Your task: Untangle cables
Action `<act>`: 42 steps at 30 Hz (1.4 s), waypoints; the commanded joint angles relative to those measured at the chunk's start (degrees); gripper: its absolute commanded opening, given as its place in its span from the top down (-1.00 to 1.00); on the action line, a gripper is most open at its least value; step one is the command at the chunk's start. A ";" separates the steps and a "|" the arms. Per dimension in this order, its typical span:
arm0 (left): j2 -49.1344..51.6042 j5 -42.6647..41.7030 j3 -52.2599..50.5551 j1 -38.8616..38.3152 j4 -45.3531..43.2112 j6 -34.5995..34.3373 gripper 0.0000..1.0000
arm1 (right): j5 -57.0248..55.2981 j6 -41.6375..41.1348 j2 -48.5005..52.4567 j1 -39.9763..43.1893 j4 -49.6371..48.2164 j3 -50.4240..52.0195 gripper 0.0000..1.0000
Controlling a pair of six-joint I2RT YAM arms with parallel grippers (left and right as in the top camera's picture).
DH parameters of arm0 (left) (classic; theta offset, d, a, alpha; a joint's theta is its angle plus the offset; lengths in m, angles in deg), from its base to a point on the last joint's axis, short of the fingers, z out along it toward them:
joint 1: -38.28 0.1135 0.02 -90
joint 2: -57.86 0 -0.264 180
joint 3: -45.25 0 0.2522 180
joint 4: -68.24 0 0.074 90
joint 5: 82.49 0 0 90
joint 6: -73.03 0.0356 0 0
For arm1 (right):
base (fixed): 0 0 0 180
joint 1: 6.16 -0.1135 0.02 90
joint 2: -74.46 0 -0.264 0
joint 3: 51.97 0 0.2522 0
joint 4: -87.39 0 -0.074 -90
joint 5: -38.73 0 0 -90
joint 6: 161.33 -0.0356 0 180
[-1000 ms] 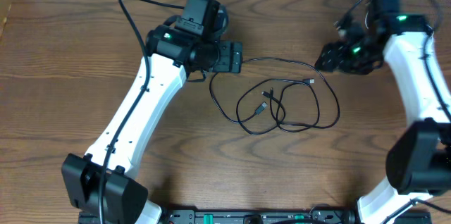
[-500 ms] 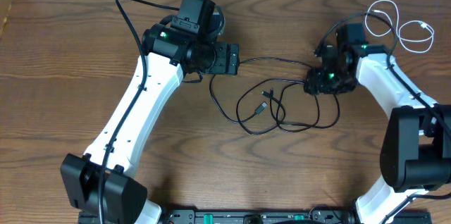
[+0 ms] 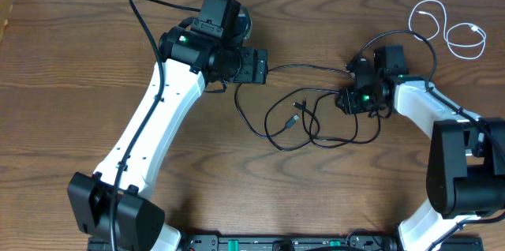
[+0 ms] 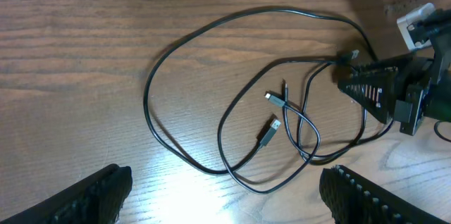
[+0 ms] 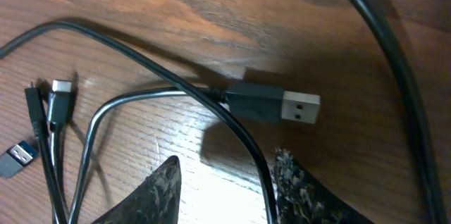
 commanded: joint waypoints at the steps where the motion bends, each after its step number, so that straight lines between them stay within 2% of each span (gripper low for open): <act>1: -0.72 -0.50 0.31 0.42 0.20 0.76 -0.81 | 0.42 0.28 1.53 -0.63 -1.44 4.26 0.24; 5: -0.72 -0.50 0.31 0.42 0.22 0.76 -0.82 | -0.94 -0.35 1.53 -1.62 -5.03 6.75 0.41; 7: -0.72 -0.50 0.31 0.42 0.20 0.76 -0.81 | -2.25 -1.70 1.53 -2.10 -5.64 7.37 0.55; 8: -0.72 -0.50 0.31 0.42 0.20 0.76 -0.81 | -2.38 -1.92 1.53 -2.23 -5.57 7.39 0.70; 9: -0.72 -0.50 0.31 0.42 0.20 0.76 -0.81 | -2.27 -1.97 1.51 -2.25 -5.57 7.34 0.93; 10: -0.72 -0.50 0.31 0.42 0.20 0.76 -0.81 | -2.12 -3.08 1.22 -2.25 -5.44 7.06 0.98; 14: -0.72 -0.50 0.31 0.42 0.17 0.76 -0.81 | -2.12 -8.09 -1.70 -2.23 -1.60 3.21 0.98; 18: -0.72 -0.50 0.31 0.42 0.17 0.76 -0.81 | -1.97 -11.23 -10.05 -2.23 6.12 -7.61 0.98; 26: -0.72 -0.50 0.31 0.42 0.17 0.76 -0.82 | 4.63 -16.83 -23.80 -3.04 8.07 -20.13 0.98; 32: -0.72 -0.50 0.31 0.42 0.11 0.79 -0.92 | 5.38 -20.20 -32.83 -3.74 9.03 -22.80 0.98; 37: -0.72 -0.50 0.31 0.42 -0.28 0.76 -0.93 | 4.83 -20.39 -38.86 -3.67 5.88 -22.86 0.98; 42: -0.72 -0.50 0.31 0.42 -0.24 0.76 -0.93 | -4.48 -20.31 -41.33 -2.10 5.73 -26.43 0.98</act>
